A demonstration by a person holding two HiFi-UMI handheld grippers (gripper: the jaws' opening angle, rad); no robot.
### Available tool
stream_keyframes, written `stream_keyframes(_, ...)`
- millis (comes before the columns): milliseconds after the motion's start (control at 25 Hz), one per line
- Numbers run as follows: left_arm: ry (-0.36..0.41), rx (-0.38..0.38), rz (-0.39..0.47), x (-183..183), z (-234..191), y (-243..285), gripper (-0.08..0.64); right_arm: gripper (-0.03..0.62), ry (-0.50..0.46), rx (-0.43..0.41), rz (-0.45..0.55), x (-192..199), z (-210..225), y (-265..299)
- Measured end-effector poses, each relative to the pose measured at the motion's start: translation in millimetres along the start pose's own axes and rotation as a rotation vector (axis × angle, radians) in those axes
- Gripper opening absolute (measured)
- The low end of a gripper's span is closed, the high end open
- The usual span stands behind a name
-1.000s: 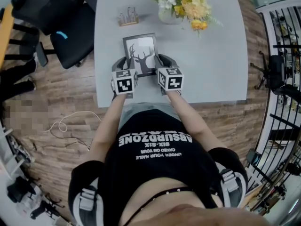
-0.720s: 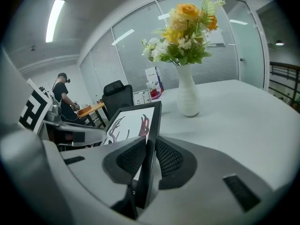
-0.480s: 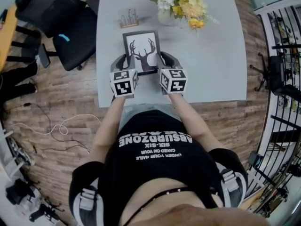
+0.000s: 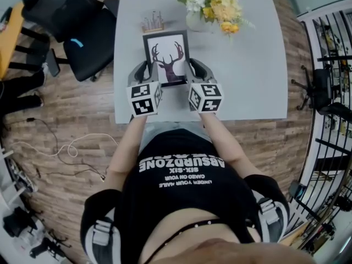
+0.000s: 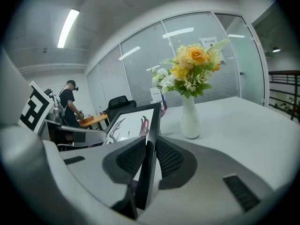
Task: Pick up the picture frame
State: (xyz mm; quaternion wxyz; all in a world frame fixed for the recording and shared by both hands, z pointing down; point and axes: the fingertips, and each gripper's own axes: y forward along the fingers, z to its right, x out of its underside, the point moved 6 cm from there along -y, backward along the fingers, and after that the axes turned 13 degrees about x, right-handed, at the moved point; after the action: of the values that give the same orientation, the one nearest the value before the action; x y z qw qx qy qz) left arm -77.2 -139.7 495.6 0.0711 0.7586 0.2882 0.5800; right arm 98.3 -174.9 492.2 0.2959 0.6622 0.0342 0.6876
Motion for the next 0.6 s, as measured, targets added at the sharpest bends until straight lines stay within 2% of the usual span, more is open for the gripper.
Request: stream_keyframes(600,0.097,0.03,0.16,-32.3,34.8,-37.3,0.115,0.08,0.006,0.023,0.147,-31.2,-1.2,-45.3)
